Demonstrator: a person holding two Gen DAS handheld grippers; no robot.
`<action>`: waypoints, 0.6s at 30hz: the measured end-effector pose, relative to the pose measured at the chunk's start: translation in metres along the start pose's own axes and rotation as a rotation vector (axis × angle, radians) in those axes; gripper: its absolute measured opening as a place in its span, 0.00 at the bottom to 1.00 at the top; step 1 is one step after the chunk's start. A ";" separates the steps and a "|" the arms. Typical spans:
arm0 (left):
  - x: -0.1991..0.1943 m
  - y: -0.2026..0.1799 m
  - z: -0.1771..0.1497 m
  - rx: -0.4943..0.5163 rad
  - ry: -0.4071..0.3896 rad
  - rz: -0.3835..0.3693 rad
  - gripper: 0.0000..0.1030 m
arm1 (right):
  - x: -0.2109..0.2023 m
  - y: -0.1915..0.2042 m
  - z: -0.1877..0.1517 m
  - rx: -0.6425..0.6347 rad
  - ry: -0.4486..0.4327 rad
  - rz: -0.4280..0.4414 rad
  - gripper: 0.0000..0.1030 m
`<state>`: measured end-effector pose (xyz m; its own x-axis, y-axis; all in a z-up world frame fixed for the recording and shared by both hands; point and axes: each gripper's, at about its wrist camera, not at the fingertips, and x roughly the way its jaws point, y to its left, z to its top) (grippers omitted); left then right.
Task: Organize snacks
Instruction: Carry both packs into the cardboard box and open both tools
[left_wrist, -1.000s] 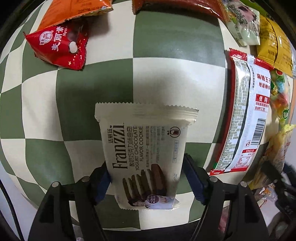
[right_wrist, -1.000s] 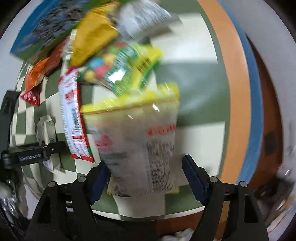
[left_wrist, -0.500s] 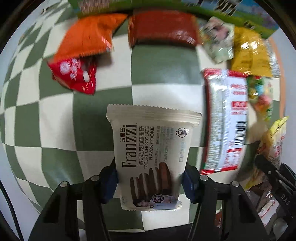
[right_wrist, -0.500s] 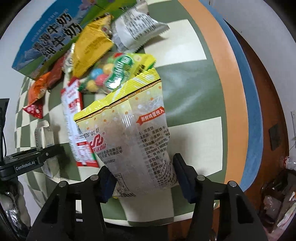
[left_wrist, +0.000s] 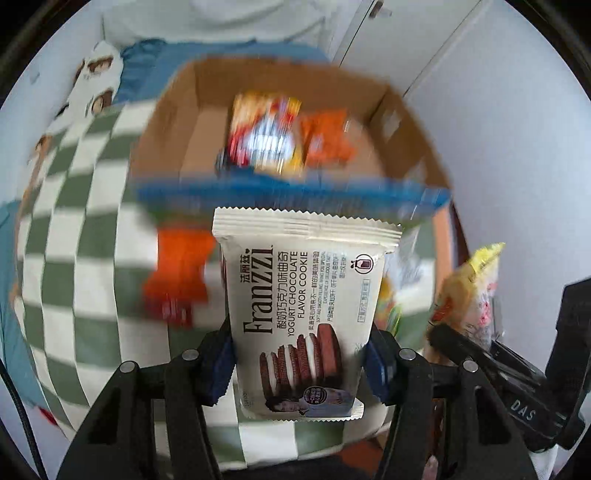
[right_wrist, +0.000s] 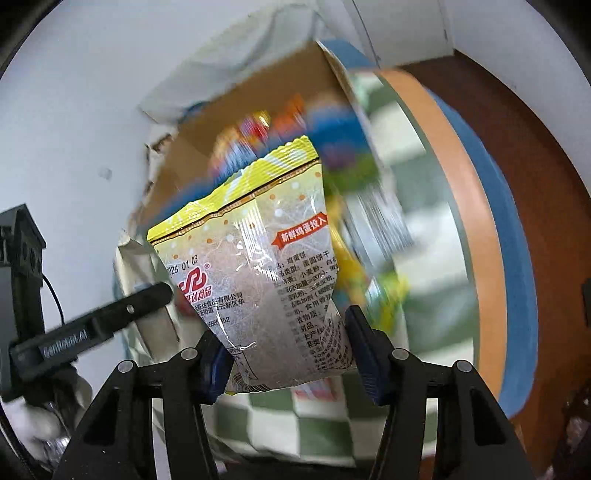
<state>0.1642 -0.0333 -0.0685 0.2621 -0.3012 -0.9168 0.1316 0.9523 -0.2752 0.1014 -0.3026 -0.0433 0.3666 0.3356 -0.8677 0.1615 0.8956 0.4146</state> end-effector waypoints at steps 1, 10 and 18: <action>-0.008 0.001 0.017 0.001 -0.018 0.007 0.55 | -0.004 0.005 0.019 0.008 -0.021 0.021 0.57; 0.006 0.044 0.174 -0.069 -0.034 0.139 0.55 | 0.073 0.056 0.161 0.062 -0.026 0.014 0.57; 0.078 0.097 0.243 -0.157 0.106 0.208 0.55 | 0.142 0.057 0.230 0.093 0.061 -0.129 0.59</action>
<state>0.4297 0.0235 -0.0965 0.1652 -0.0995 -0.9812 -0.0664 0.9915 -0.1117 0.3738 -0.2711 -0.0799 0.2816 0.2389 -0.9293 0.2886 0.9026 0.3195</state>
